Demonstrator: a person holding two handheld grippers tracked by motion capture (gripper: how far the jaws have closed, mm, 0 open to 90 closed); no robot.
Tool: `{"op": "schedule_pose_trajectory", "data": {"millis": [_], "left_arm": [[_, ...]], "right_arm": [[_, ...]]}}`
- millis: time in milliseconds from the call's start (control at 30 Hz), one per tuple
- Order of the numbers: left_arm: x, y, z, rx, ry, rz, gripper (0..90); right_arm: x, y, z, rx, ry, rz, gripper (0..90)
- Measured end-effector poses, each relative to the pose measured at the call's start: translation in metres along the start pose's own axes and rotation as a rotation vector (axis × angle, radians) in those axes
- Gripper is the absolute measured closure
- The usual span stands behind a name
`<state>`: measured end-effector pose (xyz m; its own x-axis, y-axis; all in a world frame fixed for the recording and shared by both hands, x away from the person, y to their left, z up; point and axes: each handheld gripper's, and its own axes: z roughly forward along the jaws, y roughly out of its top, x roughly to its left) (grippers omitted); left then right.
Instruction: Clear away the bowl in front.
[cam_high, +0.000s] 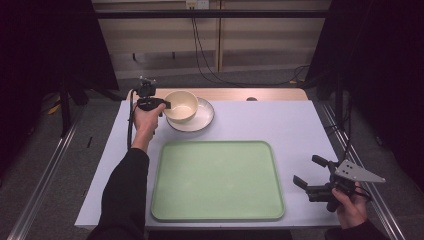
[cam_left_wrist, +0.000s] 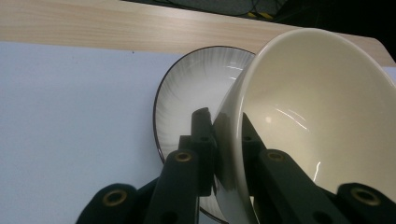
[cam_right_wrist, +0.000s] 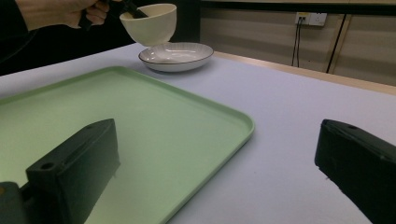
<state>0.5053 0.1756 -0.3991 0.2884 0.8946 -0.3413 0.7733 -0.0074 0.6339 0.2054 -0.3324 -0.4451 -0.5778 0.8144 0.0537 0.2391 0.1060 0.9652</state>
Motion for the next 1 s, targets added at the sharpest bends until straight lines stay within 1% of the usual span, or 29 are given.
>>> {"op": "schedule_pose_trajectory", "data": {"millis": [33, 133, 167, 267, 300, 400, 433, 467, 567, 633, 667, 700, 733, 767, 800, 867, 933, 1000], "left_arm": [[-0.001, 0.0, -0.001, -0.009, -0.005, 0.004, 82.7], [0.0, 0.0, -0.006, -0.01, -0.017, 0.024, 82.7], [-0.001, 0.0, -0.007, -0.018, -0.018, 0.009, 82.7], [-0.003, 0.001, -0.01, -0.021, -0.019, 0.01, 82.8], [-0.004, 0.001, -0.011, -0.023, -0.022, 0.025, 82.6], [-0.008, -0.001, -0.014, -0.014, -0.035, 0.031, 82.7], [-0.01, -0.002, -0.014, -0.02, -0.031, 0.029, 82.7], [-0.012, -0.002, -0.015, -0.016, -0.032, 0.045, 82.7], [-0.014, -0.003, -0.018, -0.02, -0.034, 0.034, 82.5], [-0.016, -0.004, -0.019, -0.027, -0.036, 0.045, 82.7], [-0.017, -0.004, -0.019, -0.028, -0.038, 0.042, 82.6], [-0.018, -0.005, -0.02, -0.027, -0.037, 0.052, 82.7], [-0.019, -0.005, -0.02, -0.026, -0.043, 0.057, 82.7], [-0.02, -0.006, -0.02, -0.027, -0.047, 0.061, 82.6], [-0.022, -0.007, -0.02, -0.027, -0.054, 0.062, 82.6], [-0.024, -0.008, -0.021, -0.02, -0.067, 0.079, 82.6], [-0.026, -0.01, -0.022, -0.012, -0.094, 0.1, 82.6], [-0.03, -0.011, -0.023, -0.013, -0.098, 0.108, 82.7]], "right_arm": [[0.0, 0.0, 0.0, 0.001, 0.0, -0.001, 0.0], [0.0, 0.0, 0.0, 0.005, -0.004, -0.012, 0.0], [0.0, 0.0, 0.0, 0.004, -0.002, -0.011, 0.0], [0.001, 0.0, 0.0, 0.0, -0.006, -0.012, 0.0], [0.001, 0.0, 0.0, 0.002, -0.01, -0.01, 0.0], [0.0, 0.0, 0.0, -0.003, -0.009, -0.021, 0.0], [0.0, 0.0, -0.001, -0.002, -0.008, -0.026, 0.0], [0.0, 0.0, -0.001, -0.001, -0.011, -0.032, 0.0], [0.001, 0.0, -0.001, -0.003, -0.011, -0.032, 0.0], [0.001, 0.0, -0.001, -0.004, -0.014, -0.033, 0.0], [0.001, 0.0, -0.001, -0.004, -0.015, -0.034, 0.0], [0.002, 0.0, -0.001, -0.005, -0.01, -0.034, 0.0], [0.002, 0.0, -0.001, -0.005, -0.01, -0.034, 0.0], [0.001, 0.0, -0.001, -0.008, -0.011, -0.045, 0.0], [0.001, 0.0, -0.001, -0.01, -0.009, -0.042, 0.0], [0.002, 0.0, -0.001, -0.011, -0.01, -0.039, 0.0], [0.002, 0.0, -0.001, -0.017, -0.009, -0.037, 0.0], [0.002, 0.0, -0.001, -0.013, -0.013, -0.044, 0.0]]}}
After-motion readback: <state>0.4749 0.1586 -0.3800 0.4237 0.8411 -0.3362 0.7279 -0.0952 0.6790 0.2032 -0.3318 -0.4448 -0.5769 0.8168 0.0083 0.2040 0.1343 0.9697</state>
